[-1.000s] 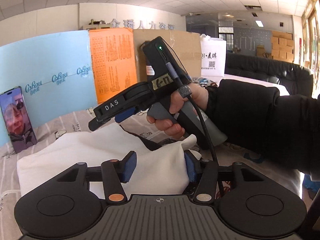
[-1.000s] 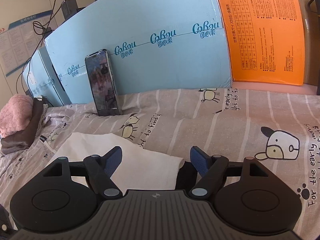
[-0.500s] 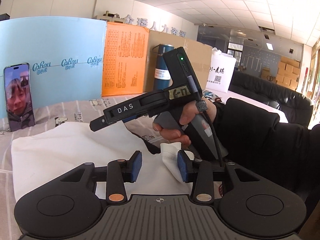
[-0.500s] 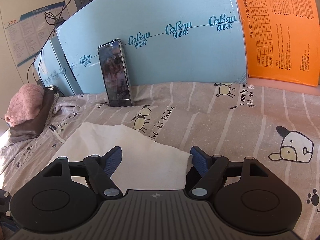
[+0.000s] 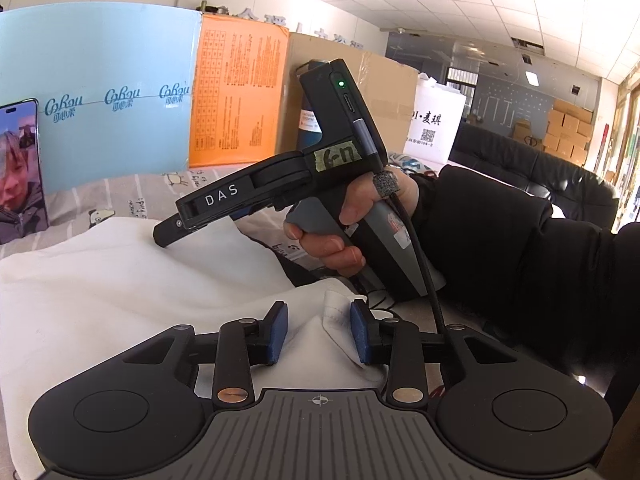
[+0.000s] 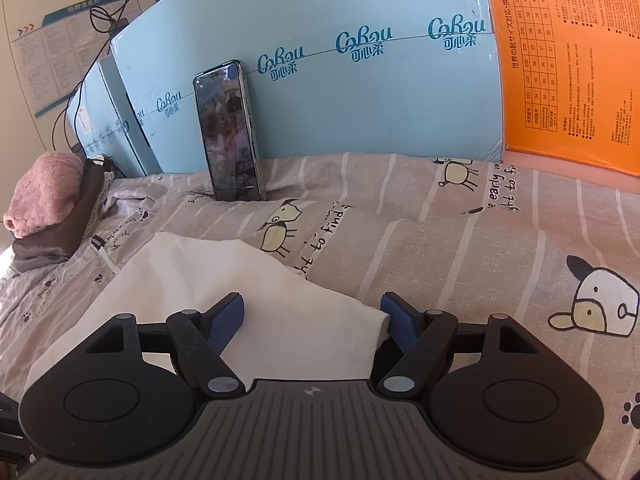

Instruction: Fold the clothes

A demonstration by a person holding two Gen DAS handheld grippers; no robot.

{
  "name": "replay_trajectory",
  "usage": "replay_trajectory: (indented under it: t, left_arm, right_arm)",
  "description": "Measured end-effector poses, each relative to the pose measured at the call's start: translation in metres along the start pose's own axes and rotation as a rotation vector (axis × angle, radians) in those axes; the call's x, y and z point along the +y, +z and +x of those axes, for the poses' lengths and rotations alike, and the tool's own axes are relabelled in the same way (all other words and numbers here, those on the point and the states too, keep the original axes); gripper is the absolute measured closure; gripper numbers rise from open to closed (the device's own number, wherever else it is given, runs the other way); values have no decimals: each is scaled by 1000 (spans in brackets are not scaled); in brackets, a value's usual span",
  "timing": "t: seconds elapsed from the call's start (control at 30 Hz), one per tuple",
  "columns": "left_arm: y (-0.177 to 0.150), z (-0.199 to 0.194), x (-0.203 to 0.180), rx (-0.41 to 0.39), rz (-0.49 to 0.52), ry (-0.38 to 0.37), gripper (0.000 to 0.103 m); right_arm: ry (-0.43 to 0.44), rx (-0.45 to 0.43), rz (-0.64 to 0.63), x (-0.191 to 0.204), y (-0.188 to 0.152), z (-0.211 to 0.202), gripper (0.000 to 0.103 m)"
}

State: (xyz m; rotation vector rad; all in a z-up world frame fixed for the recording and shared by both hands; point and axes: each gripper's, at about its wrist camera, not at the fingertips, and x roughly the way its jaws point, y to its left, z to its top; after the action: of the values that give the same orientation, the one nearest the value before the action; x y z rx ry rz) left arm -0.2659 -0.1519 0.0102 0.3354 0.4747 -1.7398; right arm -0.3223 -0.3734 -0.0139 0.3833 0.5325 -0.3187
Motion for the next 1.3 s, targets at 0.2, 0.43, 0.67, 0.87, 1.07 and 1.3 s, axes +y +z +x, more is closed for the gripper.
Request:
replay_trajectory:
  t: [0.2,0.43,0.67,0.87,1.07,1.3]
  left_arm:
    - [-3,2,-12,3,81,-3,69]
    - [-7,-1,-23,-7,164,-31,68]
    - [-8,3,-13,7,97,-2,85]
    - [-5,-15,-6,-78,37,-17,94]
    - [-1,-40,11,-191,-42,11,95]
    - [-2,-91,34,-365,-133,116,96]
  right_arm:
    - [-33,8,-47,4,-1,-10,45]
    - [-56,-5,-77,7,-5,-24,49]
    - [-84,20,-106,11,0,-16,53]
    - [-142,1,-163,21,5,-16,88]
    - [-133,-79,-128,38,20,-38,93]
    - [-30,-190,3,81,52,-53,93]
